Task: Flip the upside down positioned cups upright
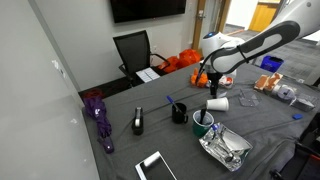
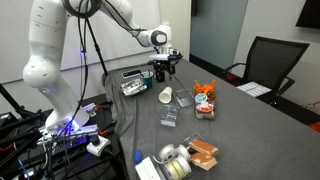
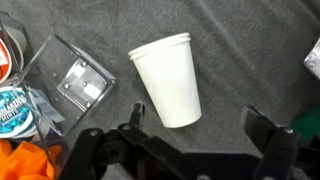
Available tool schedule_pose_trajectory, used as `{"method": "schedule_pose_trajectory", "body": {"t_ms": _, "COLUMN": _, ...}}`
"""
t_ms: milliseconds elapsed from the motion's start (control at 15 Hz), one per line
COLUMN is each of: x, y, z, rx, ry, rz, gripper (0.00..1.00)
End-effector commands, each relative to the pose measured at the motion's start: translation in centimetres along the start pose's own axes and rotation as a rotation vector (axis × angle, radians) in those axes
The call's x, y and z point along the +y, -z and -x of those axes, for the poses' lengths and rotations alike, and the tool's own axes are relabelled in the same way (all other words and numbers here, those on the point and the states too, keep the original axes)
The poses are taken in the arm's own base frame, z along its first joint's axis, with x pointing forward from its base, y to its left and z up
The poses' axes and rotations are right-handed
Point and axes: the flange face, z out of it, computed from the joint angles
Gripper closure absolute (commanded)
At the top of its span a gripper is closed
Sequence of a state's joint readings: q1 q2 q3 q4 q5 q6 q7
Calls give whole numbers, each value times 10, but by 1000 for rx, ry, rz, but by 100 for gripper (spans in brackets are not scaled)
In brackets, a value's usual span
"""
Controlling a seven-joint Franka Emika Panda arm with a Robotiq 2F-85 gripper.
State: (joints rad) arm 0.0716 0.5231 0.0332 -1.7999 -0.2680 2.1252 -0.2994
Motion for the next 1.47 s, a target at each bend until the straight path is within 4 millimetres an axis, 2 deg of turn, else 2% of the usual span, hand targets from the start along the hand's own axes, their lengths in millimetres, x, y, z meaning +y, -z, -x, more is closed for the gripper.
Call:
{"method": "schedule_pose_trajectory", "body": {"t_ms": 0, "x": 0, "y": 11, "z": 8, "rx": 156, "ry": 90, "rz": -58, "gripper": 0}}
{"method": "schedule_pose_trajectory", "body": {"t_ms": 67, "x": 1, "y": 6, "z": -3, "rx": 83, "ry": 47, "rz": -35, "gripper": 0}}
{"method": "schedule_pose_trajectory", "body": {"t_ms": 600, "x": 3, "y": 6, "z": -1, "rx": 114, "ry": 69, "rz": -20, "gripper": 0}}
{"method": "schedule_pose_trajectory", "body": {"t_ms": 733, "x": 8, "y": -2, "z": 1, "rx": 129, "ry": 104, "rz": 3, "gripper": 0}}
{"method": "schedule_pose_trajectory", "body": {"t_ms": 1000, "x": 19, "y": -31, "z": 4, "rx": 124, "ry": 180, "rz": 64, "gripper": 0}}
{"method": "schedule_pose_trajectory", "body": {"t_ms": 1400, "x": 29, "y": -72, "z": 18, "rx": 166, "ry": 256, "rz": -63, "gripper": 0}}
